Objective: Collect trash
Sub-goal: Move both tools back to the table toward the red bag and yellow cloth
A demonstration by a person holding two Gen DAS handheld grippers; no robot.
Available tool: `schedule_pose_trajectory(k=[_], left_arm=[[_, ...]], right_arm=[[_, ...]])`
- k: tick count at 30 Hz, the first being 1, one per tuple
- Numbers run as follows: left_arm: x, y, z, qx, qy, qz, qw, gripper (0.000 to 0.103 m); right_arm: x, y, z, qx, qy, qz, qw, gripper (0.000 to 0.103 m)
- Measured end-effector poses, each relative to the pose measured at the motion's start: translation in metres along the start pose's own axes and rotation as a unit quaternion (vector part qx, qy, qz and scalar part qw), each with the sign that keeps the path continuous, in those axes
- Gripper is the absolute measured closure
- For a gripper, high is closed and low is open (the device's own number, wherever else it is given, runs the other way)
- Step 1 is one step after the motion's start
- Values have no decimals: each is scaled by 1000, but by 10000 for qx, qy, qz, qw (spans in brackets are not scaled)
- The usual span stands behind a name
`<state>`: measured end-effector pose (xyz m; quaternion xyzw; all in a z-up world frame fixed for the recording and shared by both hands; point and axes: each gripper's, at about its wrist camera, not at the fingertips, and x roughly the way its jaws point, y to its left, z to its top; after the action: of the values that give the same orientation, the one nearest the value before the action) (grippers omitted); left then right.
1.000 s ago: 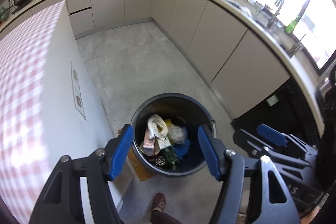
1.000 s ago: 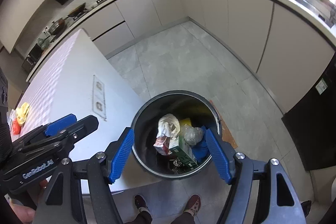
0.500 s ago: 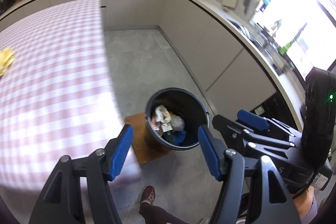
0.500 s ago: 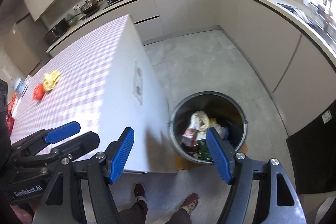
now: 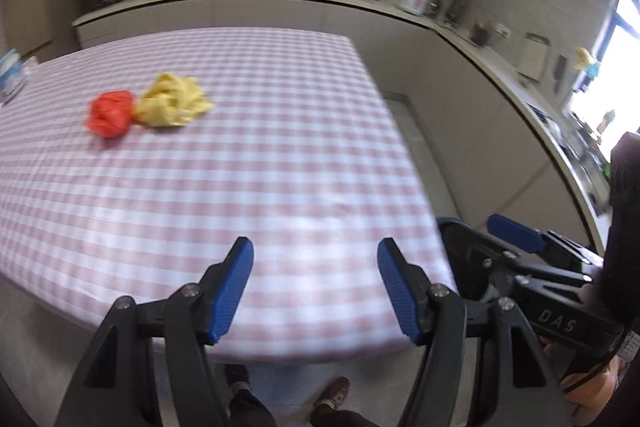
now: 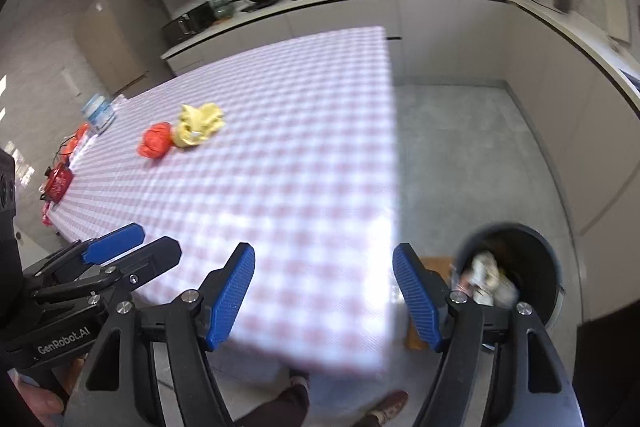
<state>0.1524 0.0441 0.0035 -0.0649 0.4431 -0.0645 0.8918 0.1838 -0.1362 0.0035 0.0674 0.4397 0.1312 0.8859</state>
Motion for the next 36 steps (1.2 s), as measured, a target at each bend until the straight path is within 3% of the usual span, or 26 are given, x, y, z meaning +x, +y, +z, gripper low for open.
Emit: schedule_pose_trajectory(k=[7,16,22,36], left_arm=[[12,86,25,-335,-256,653,9970,37],[26,171,54,-458,-338,1077,9926,35],[42,203,77,-350,-296,1131,9925,35],[74,236,108,-233,-115,1025,9944,35]], right_arm=[[54,81,40,-345,-104,212,9991,28],[122,154,82,-432,-44,301,9986,27],[154,177,106,-337,-30,250,9991,26],[211,201,139,-245,137,14,9996,25]])
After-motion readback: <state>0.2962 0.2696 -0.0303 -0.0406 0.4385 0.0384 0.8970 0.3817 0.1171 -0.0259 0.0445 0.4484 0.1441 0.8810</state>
